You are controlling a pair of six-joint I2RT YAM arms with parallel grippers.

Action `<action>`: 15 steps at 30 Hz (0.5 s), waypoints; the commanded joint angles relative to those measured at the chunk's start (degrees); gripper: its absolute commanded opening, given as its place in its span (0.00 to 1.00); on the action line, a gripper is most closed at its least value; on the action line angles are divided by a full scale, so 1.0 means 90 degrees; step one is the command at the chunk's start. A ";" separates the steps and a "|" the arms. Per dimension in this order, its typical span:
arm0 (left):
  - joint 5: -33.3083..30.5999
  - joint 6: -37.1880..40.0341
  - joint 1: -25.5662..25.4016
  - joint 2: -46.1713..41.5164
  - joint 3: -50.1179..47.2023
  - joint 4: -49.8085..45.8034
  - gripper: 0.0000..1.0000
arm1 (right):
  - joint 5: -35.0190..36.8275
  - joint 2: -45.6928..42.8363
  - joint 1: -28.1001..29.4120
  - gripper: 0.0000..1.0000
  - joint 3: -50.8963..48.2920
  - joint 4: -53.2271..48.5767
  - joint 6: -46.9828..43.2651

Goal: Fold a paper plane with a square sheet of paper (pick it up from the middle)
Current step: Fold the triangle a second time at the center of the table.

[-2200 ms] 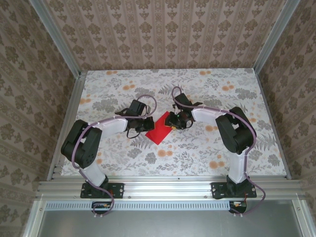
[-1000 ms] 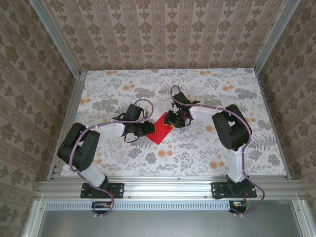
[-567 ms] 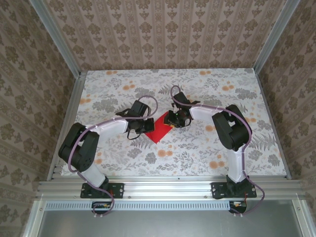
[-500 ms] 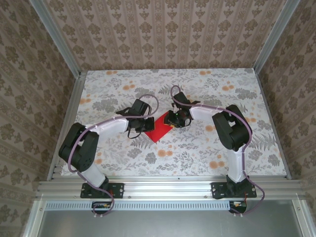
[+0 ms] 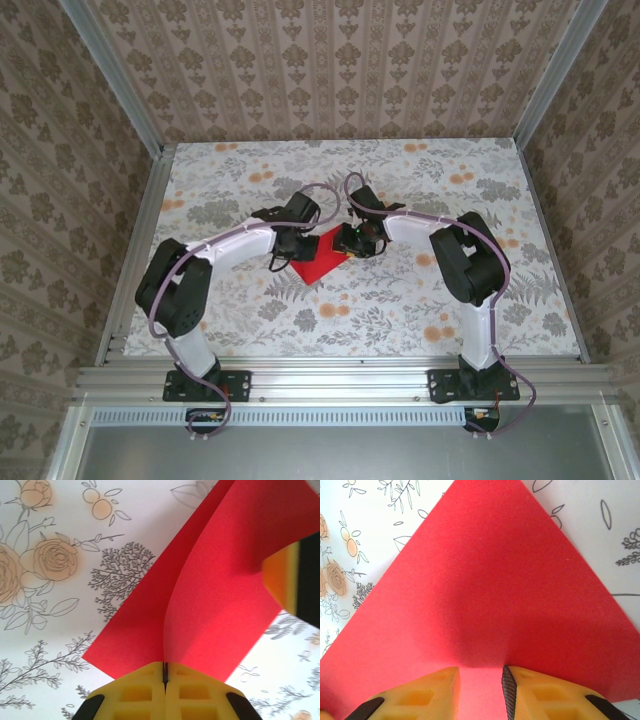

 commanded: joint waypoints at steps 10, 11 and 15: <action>-0.1700 0.0017 -0.0674 0.0779 0.0969 -0.1027 0.00 | -0.0436 0.0115 -0.0172 0.32 -0.0423 0.0504 0.0351; -0.1568 -0.0004 -0.0684 0.0756 0.0952 -0.0963 0.00 | -0.0515 0.0114 -0.0177 0.31 -0.0450 0.0564 0.0379; -0.1153 -0.0109 -0.0676 0.0729 0.0937 -0.0805 0.01 | -0.0764 0.0092 -0.0235 0.32 -0.0585 0.0845 0.0532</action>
